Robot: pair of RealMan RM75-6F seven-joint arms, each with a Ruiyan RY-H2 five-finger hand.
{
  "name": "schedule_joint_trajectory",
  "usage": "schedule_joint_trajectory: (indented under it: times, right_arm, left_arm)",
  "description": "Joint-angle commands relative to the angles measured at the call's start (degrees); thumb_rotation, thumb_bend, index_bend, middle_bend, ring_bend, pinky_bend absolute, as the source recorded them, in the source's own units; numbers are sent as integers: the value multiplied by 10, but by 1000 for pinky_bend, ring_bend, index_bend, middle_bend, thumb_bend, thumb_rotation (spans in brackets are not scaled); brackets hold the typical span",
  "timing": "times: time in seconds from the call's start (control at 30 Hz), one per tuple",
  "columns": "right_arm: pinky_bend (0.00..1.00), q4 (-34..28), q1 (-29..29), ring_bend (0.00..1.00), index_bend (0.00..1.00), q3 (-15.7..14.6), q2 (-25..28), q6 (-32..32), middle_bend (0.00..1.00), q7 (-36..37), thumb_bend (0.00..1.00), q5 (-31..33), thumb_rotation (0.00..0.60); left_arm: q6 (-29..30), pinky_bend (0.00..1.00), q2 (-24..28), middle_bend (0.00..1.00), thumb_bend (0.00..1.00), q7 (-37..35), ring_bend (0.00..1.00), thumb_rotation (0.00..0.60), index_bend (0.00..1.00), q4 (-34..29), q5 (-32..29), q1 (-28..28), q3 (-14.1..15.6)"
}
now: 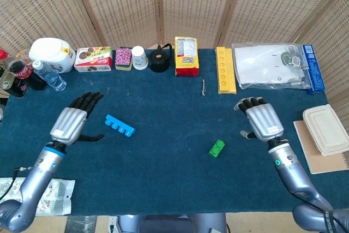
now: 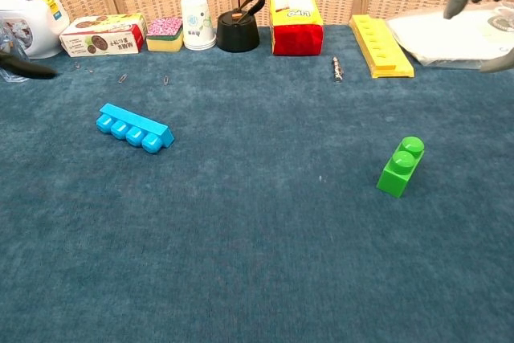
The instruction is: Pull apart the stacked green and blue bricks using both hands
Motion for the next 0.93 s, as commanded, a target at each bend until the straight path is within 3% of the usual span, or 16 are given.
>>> schedule_joint_trajectory:
  times: [0.03, 0.23, 0.53, 0.93]
  right_arm:
    - [272, 22, -11, 279, 353, -1, -5, 2, 321, 17, 11, -1, 600]
    - [273, 42, -38, 281, 363, -8, -4, 24, 325, 38, 12, -9, 600]
    - [273, 39, -89, 281, 372, -27, 9, 69, 331, 37, 12, -20, 600]
    - [274, 18, -156, 287, 387, -46, 18, 133, 348, 38, 13, -39, 600]
  left_arm:
    - [39, 144, 44, 83, 161, -29, 0, 491, 35, -21, 33, 45, 32]
    - [122, 144, 77, 82, 161, -67, 0, 494, 35, -19, 75, 125, 74]
    - [219, 144, 75, 83, 161, -113, 0, 495, 37, 30, 87, 218, 97]
    - [241, 144, 58, 82, 160, -148, 0, 497, 41, 73, 69, 271, 93]
